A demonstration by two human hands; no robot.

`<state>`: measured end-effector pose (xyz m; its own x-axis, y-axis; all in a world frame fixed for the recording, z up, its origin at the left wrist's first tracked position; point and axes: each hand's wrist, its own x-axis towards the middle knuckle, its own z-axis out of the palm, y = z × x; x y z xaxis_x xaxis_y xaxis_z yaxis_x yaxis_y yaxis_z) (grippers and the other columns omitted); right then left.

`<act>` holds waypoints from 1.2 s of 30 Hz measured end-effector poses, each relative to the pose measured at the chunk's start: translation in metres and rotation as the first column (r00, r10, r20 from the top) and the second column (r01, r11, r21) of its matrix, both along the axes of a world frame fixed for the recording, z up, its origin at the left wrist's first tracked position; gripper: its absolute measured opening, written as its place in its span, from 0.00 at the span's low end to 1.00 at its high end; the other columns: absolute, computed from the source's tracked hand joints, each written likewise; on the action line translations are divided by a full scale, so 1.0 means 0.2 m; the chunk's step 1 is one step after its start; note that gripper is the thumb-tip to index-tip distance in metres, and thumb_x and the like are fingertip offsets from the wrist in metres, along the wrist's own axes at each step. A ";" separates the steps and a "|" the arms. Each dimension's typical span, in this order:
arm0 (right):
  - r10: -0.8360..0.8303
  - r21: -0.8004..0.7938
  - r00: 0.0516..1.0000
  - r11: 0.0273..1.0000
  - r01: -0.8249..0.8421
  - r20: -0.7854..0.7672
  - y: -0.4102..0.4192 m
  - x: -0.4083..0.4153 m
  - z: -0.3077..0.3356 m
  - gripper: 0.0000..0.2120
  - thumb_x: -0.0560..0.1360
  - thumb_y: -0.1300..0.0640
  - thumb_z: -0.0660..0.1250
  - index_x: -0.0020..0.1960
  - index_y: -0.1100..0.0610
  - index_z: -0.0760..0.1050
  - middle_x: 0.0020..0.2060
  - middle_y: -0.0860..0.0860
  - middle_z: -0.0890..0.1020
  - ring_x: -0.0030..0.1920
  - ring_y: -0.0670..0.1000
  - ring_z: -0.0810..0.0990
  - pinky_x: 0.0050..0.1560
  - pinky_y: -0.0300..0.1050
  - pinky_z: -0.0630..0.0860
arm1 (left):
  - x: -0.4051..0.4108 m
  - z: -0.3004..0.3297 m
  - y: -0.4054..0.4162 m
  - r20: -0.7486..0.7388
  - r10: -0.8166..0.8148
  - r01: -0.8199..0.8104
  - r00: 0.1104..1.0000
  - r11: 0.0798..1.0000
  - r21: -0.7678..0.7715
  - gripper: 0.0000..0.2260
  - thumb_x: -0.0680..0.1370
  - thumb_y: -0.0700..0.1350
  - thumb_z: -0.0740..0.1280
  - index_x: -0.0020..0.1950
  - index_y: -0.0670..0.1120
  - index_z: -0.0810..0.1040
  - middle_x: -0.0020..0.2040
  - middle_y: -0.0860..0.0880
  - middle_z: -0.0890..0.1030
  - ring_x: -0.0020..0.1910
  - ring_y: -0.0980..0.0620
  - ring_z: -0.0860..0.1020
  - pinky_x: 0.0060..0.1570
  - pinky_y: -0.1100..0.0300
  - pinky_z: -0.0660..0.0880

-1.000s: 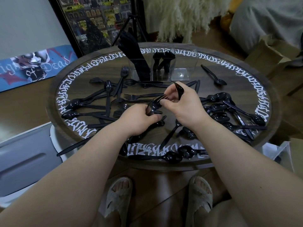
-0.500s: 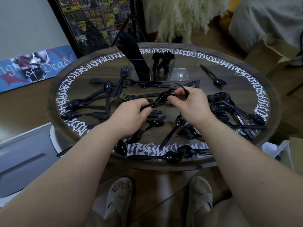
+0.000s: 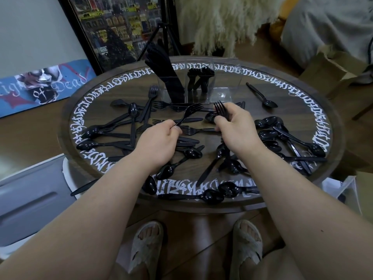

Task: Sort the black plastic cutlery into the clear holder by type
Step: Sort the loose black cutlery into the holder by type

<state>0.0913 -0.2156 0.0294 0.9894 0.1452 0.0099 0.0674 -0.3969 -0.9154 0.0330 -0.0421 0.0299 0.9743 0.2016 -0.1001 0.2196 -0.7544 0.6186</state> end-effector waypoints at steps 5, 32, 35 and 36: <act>0.020 0.065 0.996 0.998 -0.014 -0.091 0.02 0.00 0.00 0.09 0.77 0.60 0.63 0.40 0.54 0.79 0.34 0.46 0.83 0.37 0.47 0.79 0.42 0.43 0.75 | 0.00 0.00 -0.01 -0.010 -0.004 0.003 1.000 1.000 -0.002 0.14 0.82 0.47 0.53 0.57 0.49 0.78 0.55 0.51 0.79 0.53 0.49 0.75 0.54 0.54 0.71; 0.107 -0.246 0.971 0.968 -0.053 0.212 0.05 -0.06 -0.03 0.16 0.80 0.62 0.60 0.66 0.57 0.74 0.51 0.51 0.80 0.50 0.49 0.80 0.56 0.36 0.72 | -0.02 0.04 -0.04 0.032 -0.155 0.141 0.987 0.954 0.265 0.16 0.83 0.48 0.51 0.69 0.51 0.70 0.58 0.48 0.79 0.56 0.47 0.76 0.51 0.56 0.70; -0.011 0.250 0.997 0.968 0.029 -0.071 0.04 -0.06 0.03 0.15 0.78 0.65 0.63 0.64 0.57 0.76 0.44 0.50 0.82 0.40 0.45 0.81 0.51 0.43 0.80 | -0.02 0.06 -0.05 0.186 -0.133 0.085 0.973 0.966 0.245 0.15 0.83 0.47 0.53 0.66 0.52 0.73 0.57 0.50 0.79 0.56 0.49 0.76 0.50 0.56 0.69; -0.009 0.382 0.990 0.922 0.062 -0.139 0.03 -0.06 0.06 0.13 0.77 0.66 0.64 0.61 0.58 0.77 0.42 0.51 0.82 0.39 0.46 0.81 0.50 0.44 0.80 | -0.02 0.07 -0.05 0.237 -0.135 0.078 0.962 0.969 0.236 0.15 0.83 0.47 0.53 0.65 0.52 0.74 0.56 0.50 0.79 0.56 0.49 0.76 0.51 0.56 0.69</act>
